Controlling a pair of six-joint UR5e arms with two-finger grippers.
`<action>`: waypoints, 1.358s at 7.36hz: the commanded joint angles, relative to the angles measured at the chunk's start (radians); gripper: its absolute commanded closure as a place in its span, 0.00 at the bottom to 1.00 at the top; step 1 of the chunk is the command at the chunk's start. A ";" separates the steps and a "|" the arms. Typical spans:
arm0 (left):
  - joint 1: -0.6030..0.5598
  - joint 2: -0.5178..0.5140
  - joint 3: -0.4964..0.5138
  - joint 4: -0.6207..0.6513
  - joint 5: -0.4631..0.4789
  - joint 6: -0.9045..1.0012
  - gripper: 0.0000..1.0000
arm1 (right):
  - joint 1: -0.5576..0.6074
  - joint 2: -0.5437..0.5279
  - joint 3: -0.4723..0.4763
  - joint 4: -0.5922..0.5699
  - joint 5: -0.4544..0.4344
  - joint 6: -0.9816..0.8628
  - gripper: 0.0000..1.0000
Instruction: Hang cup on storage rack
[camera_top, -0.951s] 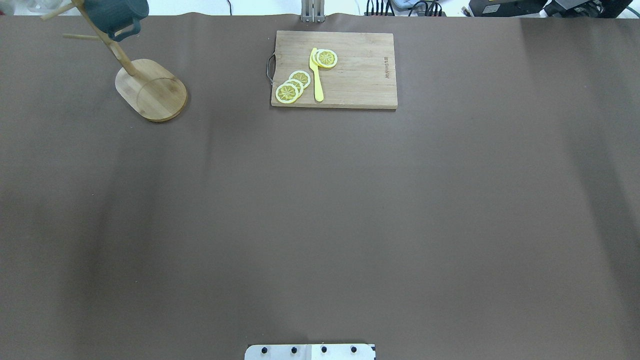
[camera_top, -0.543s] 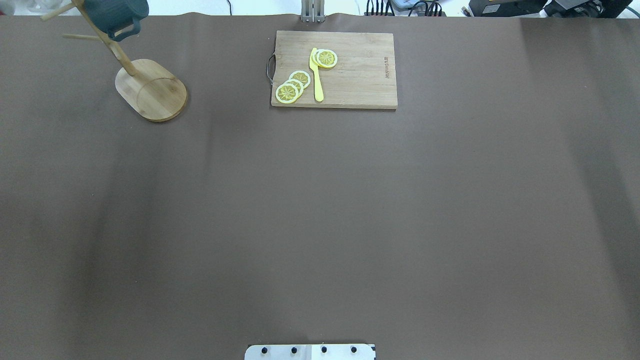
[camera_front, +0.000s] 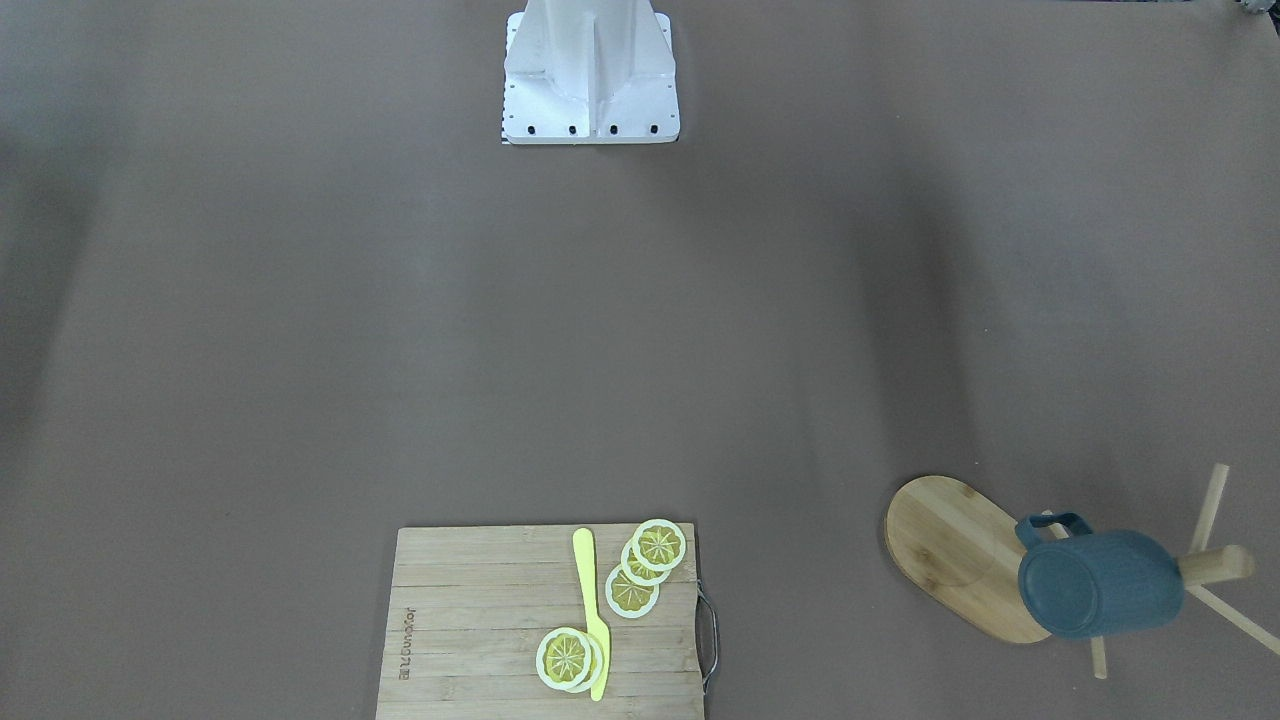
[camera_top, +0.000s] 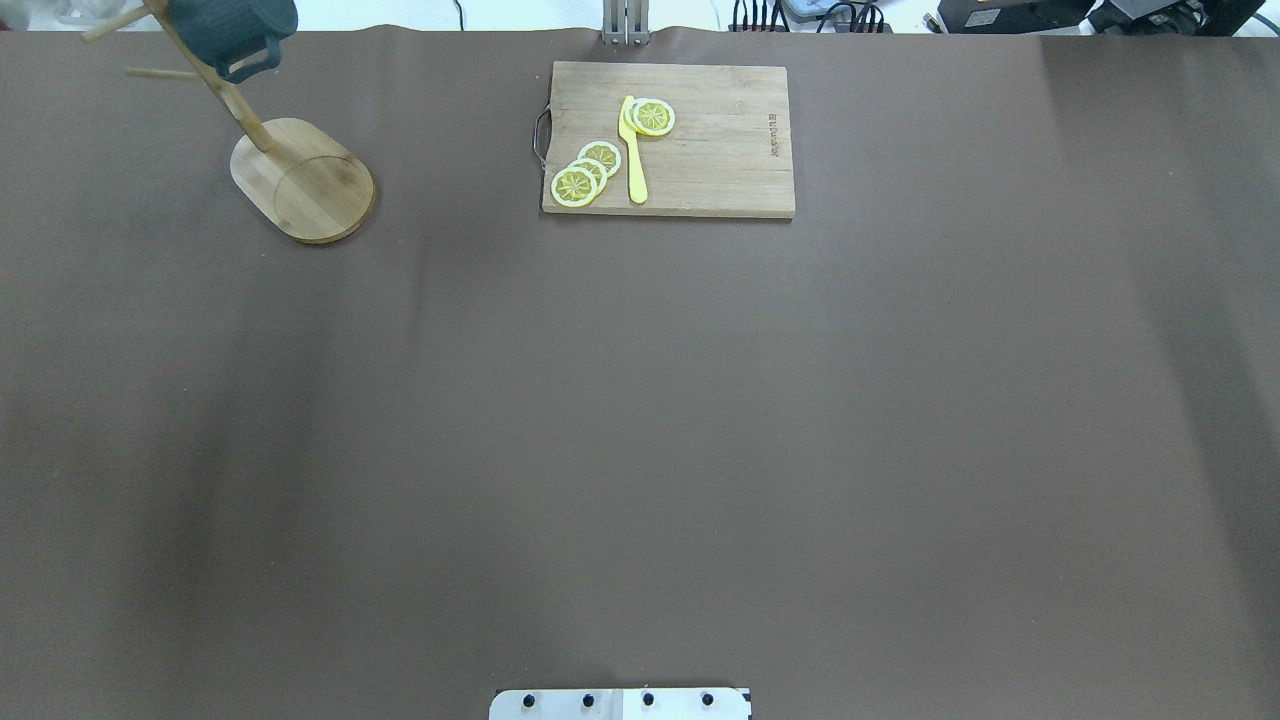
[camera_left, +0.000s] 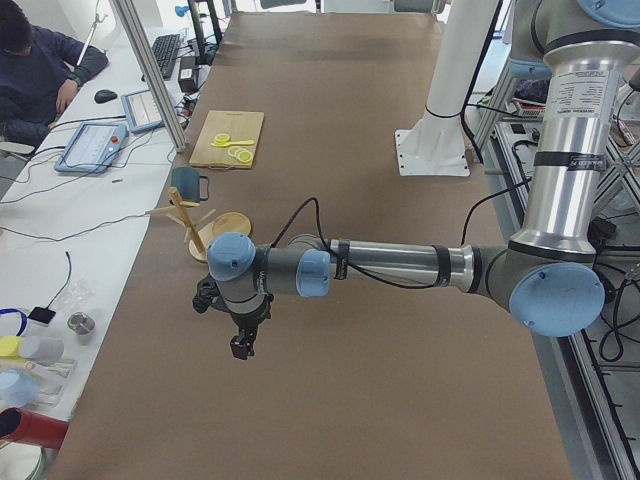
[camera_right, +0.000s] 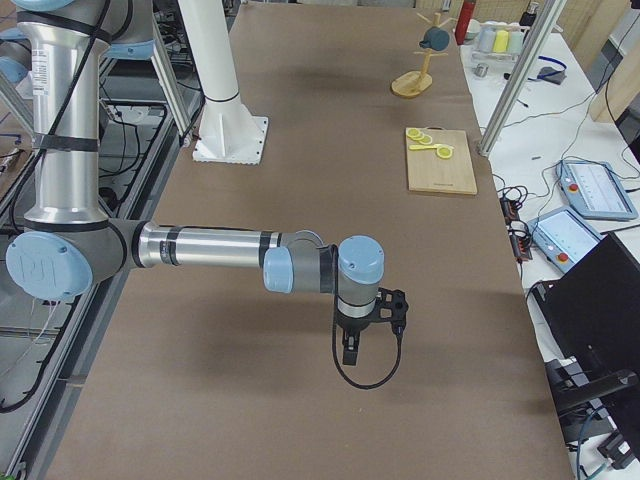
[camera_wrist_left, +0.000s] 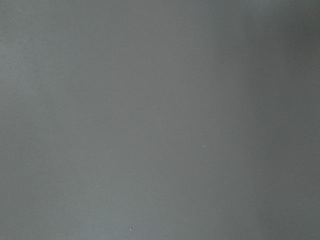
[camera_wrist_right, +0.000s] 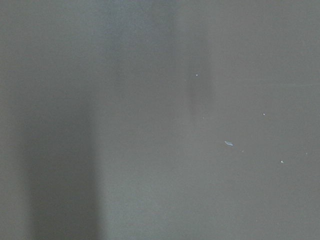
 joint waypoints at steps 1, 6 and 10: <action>0.000 0.004 -0.008 -0.005 0.001 -0.001 0.01 | -0.002 -0.001 -0.006 0.001 0.006 0.001 0.00; 0.000 0.006 -0.014 -0.004 0.001 0.002 0.01 | -0.005 -0.007 -0.006 0.004 0.011 0.001 0.00; 0.000 0.004 -0.020 -0.005 0.001 0.001 0.01 | -0.012 -0.007 -0.004 0.002 0.013 0.004 0.00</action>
